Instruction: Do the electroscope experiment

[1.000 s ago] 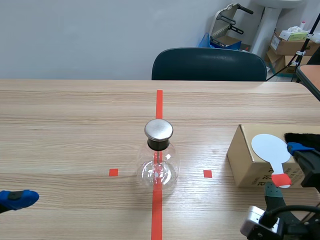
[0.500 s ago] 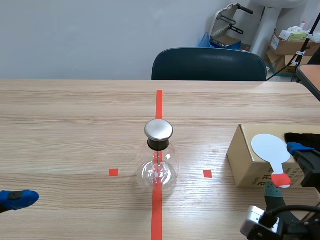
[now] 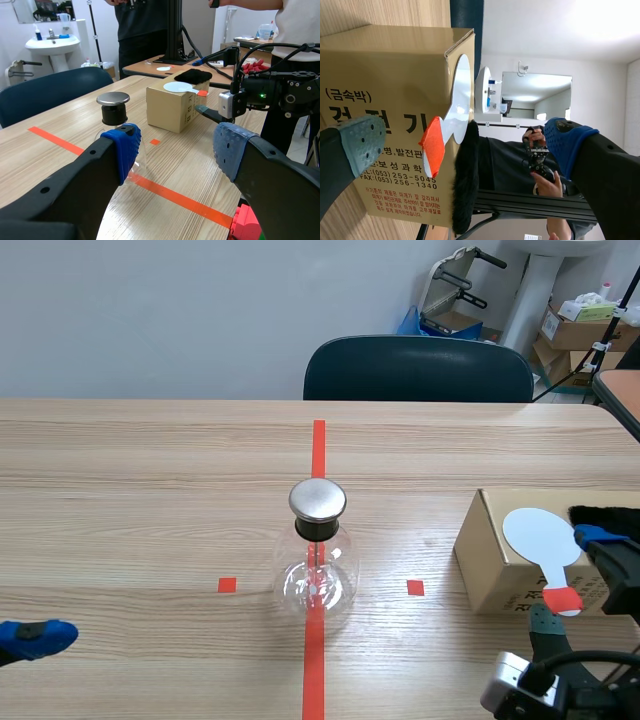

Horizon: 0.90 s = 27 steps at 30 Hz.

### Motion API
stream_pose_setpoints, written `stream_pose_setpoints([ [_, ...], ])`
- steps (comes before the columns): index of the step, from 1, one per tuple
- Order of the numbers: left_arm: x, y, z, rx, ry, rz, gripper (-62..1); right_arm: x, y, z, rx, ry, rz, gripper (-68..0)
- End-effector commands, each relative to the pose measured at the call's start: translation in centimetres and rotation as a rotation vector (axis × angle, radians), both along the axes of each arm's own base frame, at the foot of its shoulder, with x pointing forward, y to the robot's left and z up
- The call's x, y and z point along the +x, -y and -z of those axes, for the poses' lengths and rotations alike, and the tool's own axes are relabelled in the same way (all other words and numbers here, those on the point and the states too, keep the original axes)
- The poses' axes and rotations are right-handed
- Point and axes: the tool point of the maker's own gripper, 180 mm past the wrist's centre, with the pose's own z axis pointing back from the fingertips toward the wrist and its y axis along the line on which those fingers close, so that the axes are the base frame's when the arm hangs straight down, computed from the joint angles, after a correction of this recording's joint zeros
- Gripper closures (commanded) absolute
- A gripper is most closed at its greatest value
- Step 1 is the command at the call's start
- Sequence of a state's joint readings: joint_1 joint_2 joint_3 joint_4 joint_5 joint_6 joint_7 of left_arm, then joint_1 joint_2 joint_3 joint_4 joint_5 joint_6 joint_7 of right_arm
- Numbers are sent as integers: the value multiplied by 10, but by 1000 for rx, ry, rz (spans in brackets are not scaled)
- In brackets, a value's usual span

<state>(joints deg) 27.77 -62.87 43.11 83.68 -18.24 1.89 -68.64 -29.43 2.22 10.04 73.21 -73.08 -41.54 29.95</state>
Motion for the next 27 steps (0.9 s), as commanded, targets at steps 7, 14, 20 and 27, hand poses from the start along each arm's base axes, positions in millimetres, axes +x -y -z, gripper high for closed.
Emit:
stream_pose_setpoints([
  [7, 4, 2, -7, -23, 21, -14, -344, 1, 1, -10, -31, 56, -10, -679],
  [14, 22, -2, 2, 39, 12, -70, -192, 1, 6, -11, 0, 58, 19, -679],
  [20, 55, -14, 11, 106, -6, -187, -160, 2, 16, -18, 82, 88, 87, -679],
  [27, 95, -45, 16, 140, -40, -374, -190, -26, 13, -14, 200, 38, 73, -679],
])
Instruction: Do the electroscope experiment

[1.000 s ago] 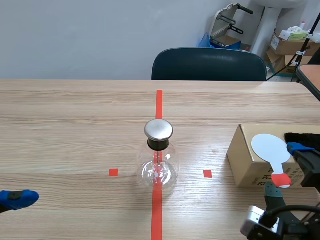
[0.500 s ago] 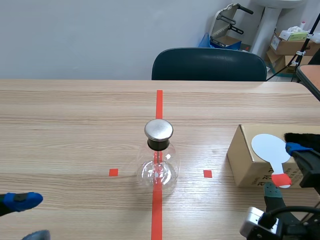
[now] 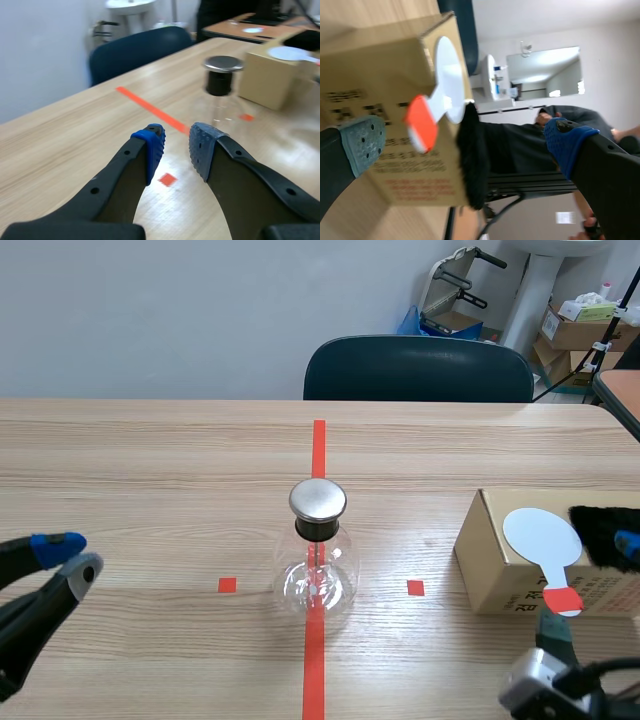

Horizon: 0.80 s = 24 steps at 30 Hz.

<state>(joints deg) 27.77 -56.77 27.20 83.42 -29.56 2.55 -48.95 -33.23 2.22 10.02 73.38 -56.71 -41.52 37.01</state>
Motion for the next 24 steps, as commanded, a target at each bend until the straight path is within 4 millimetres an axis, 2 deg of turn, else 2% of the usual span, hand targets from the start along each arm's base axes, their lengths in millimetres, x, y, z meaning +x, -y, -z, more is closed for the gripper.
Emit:
stream_pose_setpoints([
  [1, 7, -7, -5, -18, 8, -38, -214, -12, 2, -8, 28, 4, 4, -679],
  [5, 19, -23, -8, -2, 9, -99, -303, -27, -4, -8, 158, -94, -17, -679],
  [9, 19, -34, -11, -9, -5, -114, -305, -39, -14, -10, 273, -209, -50, -679],
  [12, 16, -44, -12, -33, -35, -132, -305, -38, -21, -27, 366, -240, -77, -679],
  [15, 11, -51, -12, -40, -57, -135, -305, -29, -27, -48, 468, -249, -98, -679],
  [19, 3, -56, -12, -56, -96, -115, -333, -3, -27, -86, 625, -200, -95, -679],
  [24, -7, -61, -8, -56, -137, -112, -333, 24, -34, -127, 841, -170, -143, -679],
])
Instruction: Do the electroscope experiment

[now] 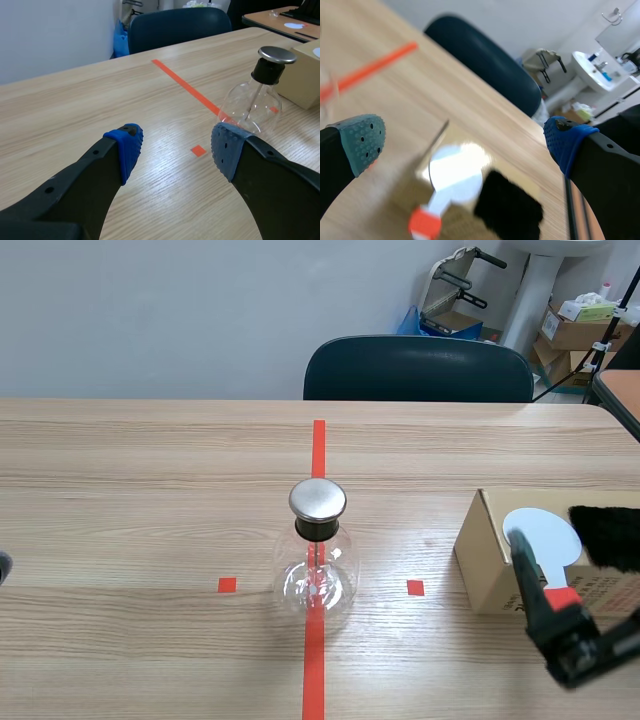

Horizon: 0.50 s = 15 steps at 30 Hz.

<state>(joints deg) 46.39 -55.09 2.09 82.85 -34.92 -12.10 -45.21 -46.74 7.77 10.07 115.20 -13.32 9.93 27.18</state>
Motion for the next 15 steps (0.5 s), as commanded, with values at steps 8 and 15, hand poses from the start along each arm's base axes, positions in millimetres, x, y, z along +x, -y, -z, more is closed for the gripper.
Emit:
stream_pose_setpoints([
  [8, -8, -1, 4, 7, -27, -7, -332, 35, -19, -29, 214, -30, -111, -679],
  [15, -5, -8, 5, 40, -34, -20, -332, 56, -30, -22, 223, -127, -117, -679],
])
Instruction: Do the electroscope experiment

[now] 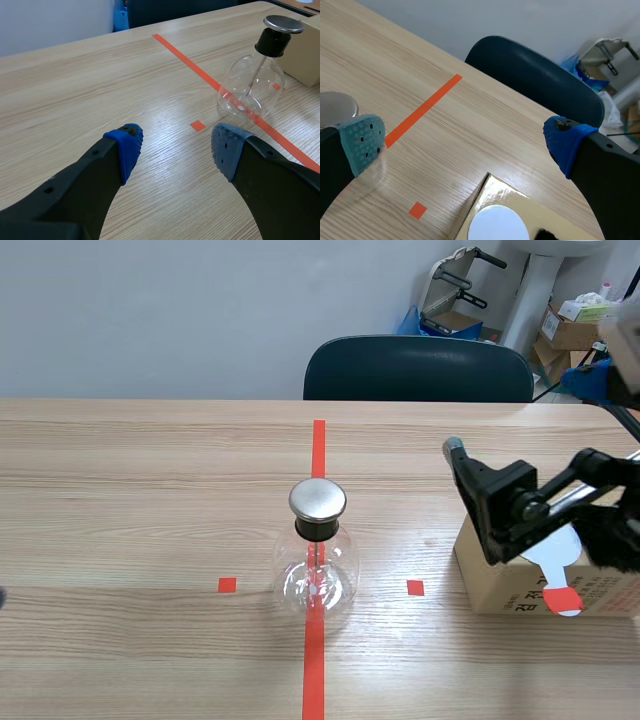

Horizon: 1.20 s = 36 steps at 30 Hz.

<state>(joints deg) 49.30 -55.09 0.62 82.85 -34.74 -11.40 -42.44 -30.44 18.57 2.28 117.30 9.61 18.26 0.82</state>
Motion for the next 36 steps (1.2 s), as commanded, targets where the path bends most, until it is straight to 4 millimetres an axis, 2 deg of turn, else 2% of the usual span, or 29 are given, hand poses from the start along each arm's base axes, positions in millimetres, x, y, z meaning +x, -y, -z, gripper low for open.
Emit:
stream_pose_setpoints([
  [1, 4, -4, -10, -2, 36, -10, -332, 4, 0, -10, 19, 41, -4, -679],
  [3, 4, -9, -11, 12, 37, -19, -332, 7, -1, -16, 37, 55, -4, -679],
  [11, -7, -26, -11, 57, 11, -44, -332, 6, 0, -15, 41, 51, 1, -679],
  [13, -7, -22, -17, 25, 25, -29, -333, 7, 0, -15, 41, 52, 0, -679],
  [18, 10, -1, -37, 0, 95, 3, -332, 7, 1, -14, 36, 48, 4, -679],
  [24, 39, -14, -24, 167, 40, -78, -332, 7, 0, -15, 41, 52, 1, -679],
  [30, 42, -18, -18, 187, 14, -102, -332, 6, -1, -17, 44, 59, -2, -679],
  [36, 46, -15, -22, 189, 61, -159, -332, 6, -1, -17, 44, 60, -2, -679],
])
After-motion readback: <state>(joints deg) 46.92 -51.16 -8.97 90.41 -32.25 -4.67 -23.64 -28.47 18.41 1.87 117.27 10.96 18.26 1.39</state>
